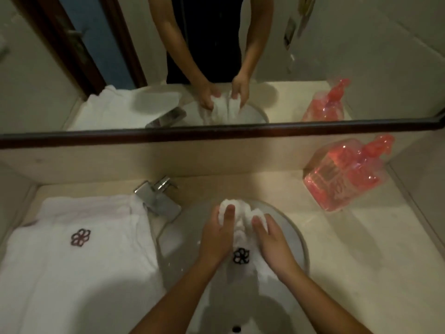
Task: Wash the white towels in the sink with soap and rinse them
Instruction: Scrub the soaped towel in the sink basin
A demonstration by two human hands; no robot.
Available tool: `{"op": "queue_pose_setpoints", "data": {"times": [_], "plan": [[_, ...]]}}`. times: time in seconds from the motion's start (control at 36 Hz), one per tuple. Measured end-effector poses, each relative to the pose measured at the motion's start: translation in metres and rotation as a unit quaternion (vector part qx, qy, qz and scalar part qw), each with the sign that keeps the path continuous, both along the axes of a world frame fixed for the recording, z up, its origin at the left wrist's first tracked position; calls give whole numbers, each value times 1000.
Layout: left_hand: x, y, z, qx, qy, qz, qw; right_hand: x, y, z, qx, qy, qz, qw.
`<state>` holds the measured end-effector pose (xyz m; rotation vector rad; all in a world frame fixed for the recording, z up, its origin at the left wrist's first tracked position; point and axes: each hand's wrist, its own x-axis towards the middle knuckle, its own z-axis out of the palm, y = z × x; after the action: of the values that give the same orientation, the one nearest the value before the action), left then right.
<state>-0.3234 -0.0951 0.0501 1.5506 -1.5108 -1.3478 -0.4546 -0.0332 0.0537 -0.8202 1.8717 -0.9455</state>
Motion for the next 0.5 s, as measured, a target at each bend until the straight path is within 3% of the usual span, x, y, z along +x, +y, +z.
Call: {"op": "queue_pose_setpoints", "data": {"times": [0.11,0.19,0.31,0.42,0.5], "plan": [[34,14,-56,95,-99,-22,990,-14,16,-79,121,84,76,986],[55,10,-89,149,-128,19,980,-22,17,-112,153,109,60,980],[52,3,-124,145,-120,55,981,-12,0,-141,147,162,-3,976],[33,0,-154,185,-71,88,976,21,-19,-169,164,225,40,960],[13,0,-171,191,-55,85,976,45,-32,-181,166,174,40,970]]}}
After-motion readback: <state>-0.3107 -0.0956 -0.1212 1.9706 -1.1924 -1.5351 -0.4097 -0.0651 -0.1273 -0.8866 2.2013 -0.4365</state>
